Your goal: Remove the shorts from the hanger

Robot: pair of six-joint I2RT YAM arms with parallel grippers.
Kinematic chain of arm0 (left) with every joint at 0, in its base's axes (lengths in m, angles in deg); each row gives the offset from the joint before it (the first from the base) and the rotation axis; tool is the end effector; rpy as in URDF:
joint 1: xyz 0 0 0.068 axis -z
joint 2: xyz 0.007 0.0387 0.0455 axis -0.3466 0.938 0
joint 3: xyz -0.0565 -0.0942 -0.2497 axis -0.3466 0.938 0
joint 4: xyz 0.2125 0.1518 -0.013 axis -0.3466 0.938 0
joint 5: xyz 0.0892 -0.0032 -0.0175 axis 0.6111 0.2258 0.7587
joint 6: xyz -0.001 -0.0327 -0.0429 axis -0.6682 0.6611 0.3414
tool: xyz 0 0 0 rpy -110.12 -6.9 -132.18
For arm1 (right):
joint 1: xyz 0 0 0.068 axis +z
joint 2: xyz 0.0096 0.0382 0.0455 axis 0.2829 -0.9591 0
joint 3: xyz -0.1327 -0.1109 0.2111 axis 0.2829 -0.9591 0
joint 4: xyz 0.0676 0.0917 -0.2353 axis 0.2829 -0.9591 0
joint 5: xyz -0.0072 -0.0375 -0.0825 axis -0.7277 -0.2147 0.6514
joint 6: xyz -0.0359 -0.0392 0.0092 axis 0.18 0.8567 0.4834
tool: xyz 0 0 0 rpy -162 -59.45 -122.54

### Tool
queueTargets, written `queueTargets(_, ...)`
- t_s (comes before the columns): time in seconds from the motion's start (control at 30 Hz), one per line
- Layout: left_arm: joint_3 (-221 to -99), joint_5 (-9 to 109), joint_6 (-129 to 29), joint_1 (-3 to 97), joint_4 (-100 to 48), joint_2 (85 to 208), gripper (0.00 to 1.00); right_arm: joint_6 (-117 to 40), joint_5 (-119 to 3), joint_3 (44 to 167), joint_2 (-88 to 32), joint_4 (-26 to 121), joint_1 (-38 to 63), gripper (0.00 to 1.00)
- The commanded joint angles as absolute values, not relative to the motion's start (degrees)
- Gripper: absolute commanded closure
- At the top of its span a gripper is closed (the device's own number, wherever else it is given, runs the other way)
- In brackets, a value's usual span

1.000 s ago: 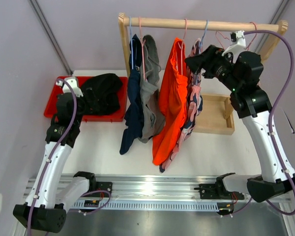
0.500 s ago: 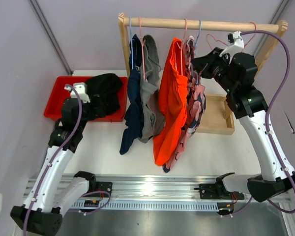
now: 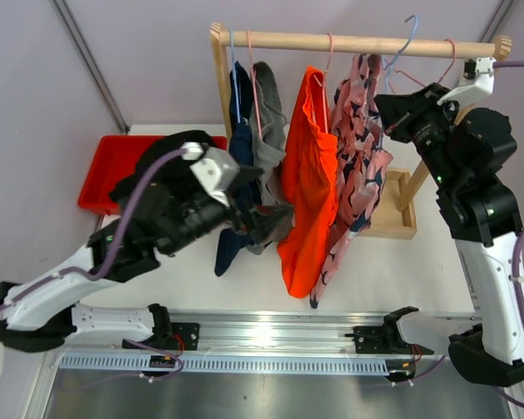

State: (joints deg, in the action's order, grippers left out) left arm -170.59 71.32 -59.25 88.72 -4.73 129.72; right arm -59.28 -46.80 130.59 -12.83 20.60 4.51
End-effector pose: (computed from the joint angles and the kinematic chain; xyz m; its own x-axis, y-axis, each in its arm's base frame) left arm 0.0771 -0.1738 0.5033 0.0041 -0.0990 -0.9951 0.8251 0.5625 -0.0526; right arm 0.1752 0.0646 0.5591 -0.0277 0.4861 -0.8734 -0.3224 0.8227 0.4682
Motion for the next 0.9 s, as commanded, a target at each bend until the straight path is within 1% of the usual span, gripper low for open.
queueTargets(0.0, -172.4, 70.9, -61.0, 94.3, -10.6, 139.4, 0.01, -62.2, -39.3, 133.8, -10.5, 18.9, 5.3, 1.00)
queueTargets(0.03, -173.0, 69.7, -60.9, 95.2, -11.6, 140.9, 0.01, -62.7, -36.8, 133.8, -10.1, 17.6, 5.3, 1.00)
queueTargets(0.13, -175.0, 69.2, -60.9, 98.4, -16.9, 146.6, 0.01, -63.8, -34.7, 133.1, -8.8, 14.2, 5.4, 1.00)
queueTargets(0.27, -182.1, 68.6, -60.7, 99.3, -17.1, 153.8, 0.01, -63.7, -34.6, 132.2, -7.3, 11.8, 5.4, 1.00)
queueTargets(0.33, -183.3, 68.9, -60.7, 99.6, -17.1, 156.8, 0.01, -63.0, -34.3, 131.9, -6.4, 11.4, 5.3, 1.00)
queueTargets(0.43, -184.8, 69.9, -60.8, 99.9, -18.1, 159.3, 0.01, -62.0, -34.2, 131.8, -5.5, 10.8, 5.3, 1.00)
queueTargets(0.57, -185.3, 74.5, -61.0, 99.9, -19.1, 161.2, 0.01, -61.8, -34.1, 131.9, -4.5, 9.7, 5.4, 1.00)
queueTargets(0.6, -185.2, 75.3, -61.0, 99.9, -19.4, 161.4, 0.04, -62.0, -34.2, 131.9, -4.2, 9.5, 5.4, 1.00)
queueTargets(0.63, -184.5, 75.9, -61.0, 99.9, -20.8, 161.5, 0.20, -62.1, -34.3, 131.7, -3.8, 9.0, 5.3, 1.00)
queueTargets(0.67, -183.9, 76.1, -61.2, 99.9, -21.7, 161.5, 0.32, -62.4, -34.4, 131.5, -3.7, 9.0, 5.4, 1.00)
queueTargets(0.7, -183.6, 76.1, -62.6, 99.9, -22.4, 161.6, 0.42, -62.7, -34.6, 131.3, -3.4, 9.0, 5.3, 1.00)
queueTargets(0.73, -182.9, 76.1, -62.6, 99.9, -23.2, 161.7, 0.64, -62.9, -34.8, 131.0, -3.1, 9.1, 5.4, 1.00)
queueTargets(0.77, -183.0, 76.1, -62.4, 99.9, -23.4, 161.9, 0.72, -63.1, -35.0, 130.3, -3.0, 9.4, 5.4, 1.00)
queueTargets(0.8, -182.8, 75.5, -61.9, 99.9, -23.3, 162.3, 0.89, -63.2, -35.0, 130.1, -3.0, 9.5, 5.4, 1.00)
queueTargets(0.83, -182.3, 75.2, -61.6, 99.9, -23.5, 162.3, 0.99, -63.2, -35.0, 130.0, -3.2, 9.6, 5.3, 1.00)
queueTargets(0.87, -181.8, 74.9, -61.6, 100.0, -23.6, 162.0, 1.00, -63.2, -35.0, 130.0, -3.3, 9.5, 5.4, 1.00)
